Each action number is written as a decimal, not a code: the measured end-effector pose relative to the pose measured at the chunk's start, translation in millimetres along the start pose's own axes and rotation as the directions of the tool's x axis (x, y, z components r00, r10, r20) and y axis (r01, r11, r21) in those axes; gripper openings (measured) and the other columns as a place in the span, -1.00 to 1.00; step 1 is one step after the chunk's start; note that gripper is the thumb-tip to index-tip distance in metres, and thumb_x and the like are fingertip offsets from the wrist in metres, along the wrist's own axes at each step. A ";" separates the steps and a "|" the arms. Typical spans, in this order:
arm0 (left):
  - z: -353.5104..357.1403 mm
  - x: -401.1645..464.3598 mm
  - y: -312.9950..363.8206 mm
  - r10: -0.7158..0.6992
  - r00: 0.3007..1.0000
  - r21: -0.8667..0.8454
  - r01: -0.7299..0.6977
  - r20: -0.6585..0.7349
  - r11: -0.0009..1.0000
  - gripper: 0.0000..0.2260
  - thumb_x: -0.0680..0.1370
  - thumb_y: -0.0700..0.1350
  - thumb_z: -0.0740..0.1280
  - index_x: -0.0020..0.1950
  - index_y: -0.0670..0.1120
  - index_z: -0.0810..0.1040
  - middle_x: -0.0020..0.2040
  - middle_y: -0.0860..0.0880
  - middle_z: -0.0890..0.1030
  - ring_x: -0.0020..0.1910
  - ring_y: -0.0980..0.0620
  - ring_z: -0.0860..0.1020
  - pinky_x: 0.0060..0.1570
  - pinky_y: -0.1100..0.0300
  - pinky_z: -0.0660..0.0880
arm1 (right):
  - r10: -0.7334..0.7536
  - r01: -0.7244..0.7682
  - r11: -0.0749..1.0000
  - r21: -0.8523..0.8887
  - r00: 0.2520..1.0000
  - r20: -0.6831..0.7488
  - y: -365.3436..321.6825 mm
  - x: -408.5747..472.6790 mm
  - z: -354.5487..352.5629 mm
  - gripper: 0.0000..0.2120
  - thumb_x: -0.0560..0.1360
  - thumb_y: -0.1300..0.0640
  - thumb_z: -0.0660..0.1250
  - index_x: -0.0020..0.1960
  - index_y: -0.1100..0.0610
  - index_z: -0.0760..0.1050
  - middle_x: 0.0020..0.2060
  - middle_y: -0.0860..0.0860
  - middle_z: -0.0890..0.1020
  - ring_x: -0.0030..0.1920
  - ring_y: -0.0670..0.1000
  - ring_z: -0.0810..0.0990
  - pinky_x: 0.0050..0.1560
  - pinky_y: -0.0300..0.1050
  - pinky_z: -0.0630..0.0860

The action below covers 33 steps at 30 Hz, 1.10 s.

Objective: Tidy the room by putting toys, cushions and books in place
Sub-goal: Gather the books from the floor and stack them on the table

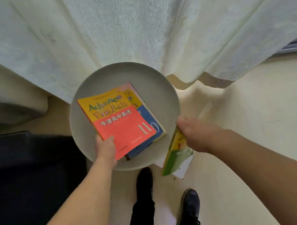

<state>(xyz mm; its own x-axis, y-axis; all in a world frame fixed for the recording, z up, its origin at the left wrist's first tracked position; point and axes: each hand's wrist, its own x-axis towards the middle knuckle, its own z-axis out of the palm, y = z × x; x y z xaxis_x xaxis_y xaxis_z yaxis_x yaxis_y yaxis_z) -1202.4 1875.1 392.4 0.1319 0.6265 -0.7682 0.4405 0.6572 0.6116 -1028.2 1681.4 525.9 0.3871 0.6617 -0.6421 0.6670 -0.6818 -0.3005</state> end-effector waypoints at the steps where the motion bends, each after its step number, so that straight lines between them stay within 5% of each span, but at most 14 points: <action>1: 9.2 9.9 -5.4 -0.025 1.000 -0.048 0.026 0.014 0.999 -0.74 0.65 -0.24 0.19 0.29 0.03 0.38 0.16 -0.08 0.55 0.09 -0.18 0.57 0.07 -0.31 0.54 | -0.009 0.010 1.000 -0.012 0.999 0.035 1.8 9.1 3.1 -0.84 0.54 0.25 0.24 0.03 0.06 0.30 -0.08 -0.03 0.35 -0.01 0.02 0.39 -0.01 -0.12 0.40; 4: 39.1 43.4 -31.7 -0.080 0.996 -0.150 0.084 0.035 0.985 -0.78 0.67 -0.27 0.16 0.24 0.01 0.36 0.12 -0.08 0.55 0.09 -0.17 0.56 0.08 -0.25 0.54 | -0.011 0.015 0.999 -0.033 0.994 0.112 13.8 49.1 26.9 -0.79 0.51 0.27 0.23 -0.04 0.05 0.21 -0.11 -0.03 0.31 -0.02 0.04 0.37 0.01 -0.02 0.44; 9: 50.6 65.7 -73.5 -0.080 0.993 -0.045 0.076 -0.088 0.996 -0.81 0.64 -0.24 0.21 0.12 0.06 0.42 0.05 -0.01 0.58 0.09 -0.13 0.57 0.18 -0.18 0.53 | -0.043 0.055 0.997 -0.061 0.982 0.183 15.2 91.4 48.3 -0.78 0.47 0.33 0.17 -0.05 0.06 0.20 -0.10 -0.01 0.32 -0.04 0.04 0.31 -0.08 -0.12 0.25; 13: 48.1 67.8 -72.9 -0.084 0.992 0.022 0.086 -0.097 0.996 -0.85 0.64 -0.20 0.22 0.12 0.06 0.42 0.09 -0.04 0.60 0.03 -0.10 0.58 0.14 -0.12 0.55 | -0.074 0.084 0.996 -0.043 0.979 0.190 7.4 103.2 47.7 -0.79 0.47 0.30 0.21 0.01 0.07 0.27 0.00 0.04 0.43 -0.02 0.02 0.33 -0.01 -0.07 0.36; 16: 41.2 52.7 -52.9 -0.088 0.982 0.233 0.126 -0.169 0.964 -0.88 0.63 -0.14 0.21 0.16 -0.06 0.40 0.15 -0.13 0.57 -0.02 -0.11 0.54 -0.03 0.02 0.51 | -0.064 0.070 0.997 -0.022 0.976 0.208 -6.0 108.1 35.7 -0.81 0.50 0.27 0.22 0.04 0.08 0.28 0.01 0.02 0.44 0.02 0.04 0.38 0.04 -0.06 0.40; 18: 33.1 33.0 -38.2 0.035 0.970 0.442 0.078 -0.241 0.894 -0.74 0.55 -0.14 0.23 0.23 -0.10 0.39 0.23 -0.13 0.48 0.16 -0.14 0.47 0.13 -0.03 0.45 | -0.049 0.056 0.998 -0.026 0.974 0.221 -16.8 113.6 24.1 -0.84 0.52 0.27 0.18 0.07 0.11 0.31 0.08 0.09 0.49 0.06 0.10 0.44 0.02 -0.06 0.40; 21: 19.0 1.6 -24.7 0.072 0.983 0.298 -0.121 0.169 0.947 -0.42 0.36 -0.15 0.25 0.41 -0.04 0.36 0.34 -0.06 0.39 0.31 -0.03 0.39 0.30 0.01 0.40 | -0.060 0.068 0.997 -0.026 0.970 0.235 -36.7 127.9 0.7 -0.76 0.55 0.26 0.14 0.21 0.13 0.34 0.17 0.12 0.51 0.15 0.13 0.47 0.04 -0.07 0.39; 24: 15.3 -19.6 -34.1 -0.095 0.814 0.169 -0.003 0.572 0.986 -0.49 0.39 -0.19 0.34 0.35 -0.04 0.44 0.25 -0.03 0.59 0.23 0.00 0.56 0.27 0.04 0.49 | -0.091 0.090 0.996 0.011 0.978 0.189 -60.8 146.3 -22.5 -0.71 0.59 0.23 0.13 0.30 0.13 0.34 0.23 0.11 0.51 0.20 0.14 0.46 0.09 -0.07 0.39; 27: 23.9 -12.8 -47.1 0.060 0.906 0.166 -0.141 0.420 0.976 -0.77 0.60 -0.25 0.29 0.13 0.05 0.57 0.08 0.08 0.68 0.11 0.08 0.61 0.25 0.01 0.50 | -0.149 0.148 0.980 0.132 0.989 -0.002 -75.9 162.4 -24.9 -0.70 0.60 0.21 0.15 0.32 0.11 0.40 0.23 0.08 0.50 0.20 0.09 0.46 0.17 -0.09 0.37; 30: 31.7 3.8 -37.3 0.139 0.954 0.079 -0.165 0.264 0.983 -0.73 0.63 -0.29 0.23 0.05 0.08 0.58 0.01 0.12 0.68 0.05 0.11 0.62 0.16 0.09 0.53 | 0.007 0.134 0.888 0.440 0.952 -0.305 -81.6 172.4 -9.5 -0.61 0.59 0.20 0.20 0.41 0.08 0.35 0.28 0.03 0.41 0.23 -0.05 0.39 0.26 -0.22 0.27; 33: 38.0 26.6 -32.8 0.098 0.985 0.069 -0.109 0.140 0.992 -0.72 0.62 -0.27 0.24 0.03 0.13 0.58 0.04 0.09 0.68 0.06 0.04 0.63 0.15 0.03 0.56 | 0.265 -0.104 0.817 0.568 0.941 -0.209 -66.6 181.7 24.2 -0.44 0.54 0.22 0.23 0.51 0.14 0.17 0.39 0.10 0.30 0.38 0.06 0.30 0.38 -0.10 0.21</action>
<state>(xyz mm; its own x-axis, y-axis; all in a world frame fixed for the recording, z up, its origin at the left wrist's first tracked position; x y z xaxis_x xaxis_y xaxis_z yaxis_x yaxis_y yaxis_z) -1179.6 1854.3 344.7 0.2975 0.6231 -0.7233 0.4836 0.5549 0.6769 -1017.7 1839.5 412.2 0.6742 0.5073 -0.5368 0.1430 -0.8027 -0.5790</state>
